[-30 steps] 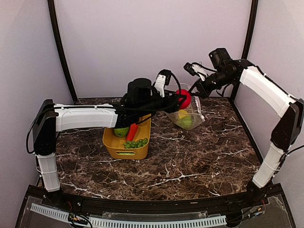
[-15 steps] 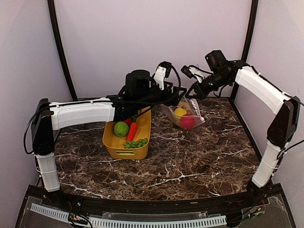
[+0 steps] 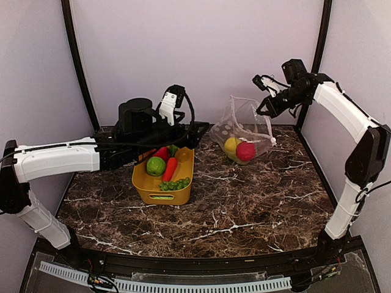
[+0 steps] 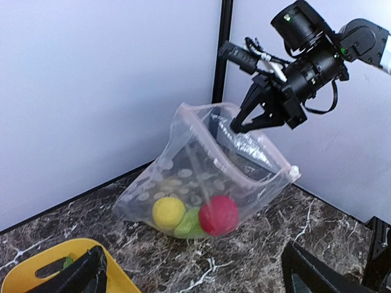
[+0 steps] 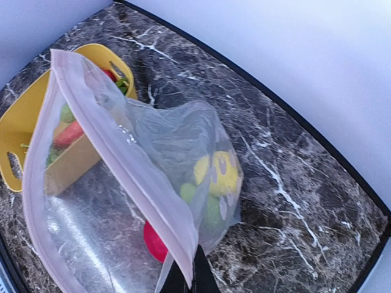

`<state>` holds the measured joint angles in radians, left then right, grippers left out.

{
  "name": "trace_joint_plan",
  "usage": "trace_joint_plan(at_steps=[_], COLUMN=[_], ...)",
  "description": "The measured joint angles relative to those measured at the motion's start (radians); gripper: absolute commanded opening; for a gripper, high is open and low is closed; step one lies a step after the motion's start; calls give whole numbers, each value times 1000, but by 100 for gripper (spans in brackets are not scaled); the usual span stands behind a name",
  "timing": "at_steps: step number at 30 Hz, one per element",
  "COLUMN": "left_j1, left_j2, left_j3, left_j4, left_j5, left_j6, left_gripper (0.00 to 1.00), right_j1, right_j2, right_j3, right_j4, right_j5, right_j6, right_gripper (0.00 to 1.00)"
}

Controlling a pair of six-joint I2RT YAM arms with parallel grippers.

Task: Place the food in the zip-top bag and seal the zipper
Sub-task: Place the fake vegetable in the zipper food storage bag, then pick up the fake fruit from the bin.

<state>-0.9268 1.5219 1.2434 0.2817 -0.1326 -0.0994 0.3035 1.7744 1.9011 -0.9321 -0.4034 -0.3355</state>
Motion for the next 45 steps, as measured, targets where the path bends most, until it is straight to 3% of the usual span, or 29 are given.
trace_joint_plan(at_steps=[7,12,22,30,36,45], left_j1=[6,9,20,83,109,139], left_j2=[-53,-42,-23,-5,-2,56], left_j3=[-141,-99,21,143,116,98], left_j4=[-80,-238,-489,-771,-847,-911], left_j5=[-116,-208,-292,-238,-172,-64], left_j6=[-13,-13,-80,-184,-211,-311], left_gripper=[97,90,90,82,72,71], right_j1=[-49,-51,-51,-63,-63,-139], right_j2=[-2,-2,-10,-8,-25,-121], right_j3=[-37,-41,-33,-56,-18,70], right_j4=[19,18,27,5,-27,-15], right_j5=[65,72,64,12,91,217], right_j6=[-30,-48,-108,-132,-155,-149], right_gripper=[0,0,0,0,0,0])
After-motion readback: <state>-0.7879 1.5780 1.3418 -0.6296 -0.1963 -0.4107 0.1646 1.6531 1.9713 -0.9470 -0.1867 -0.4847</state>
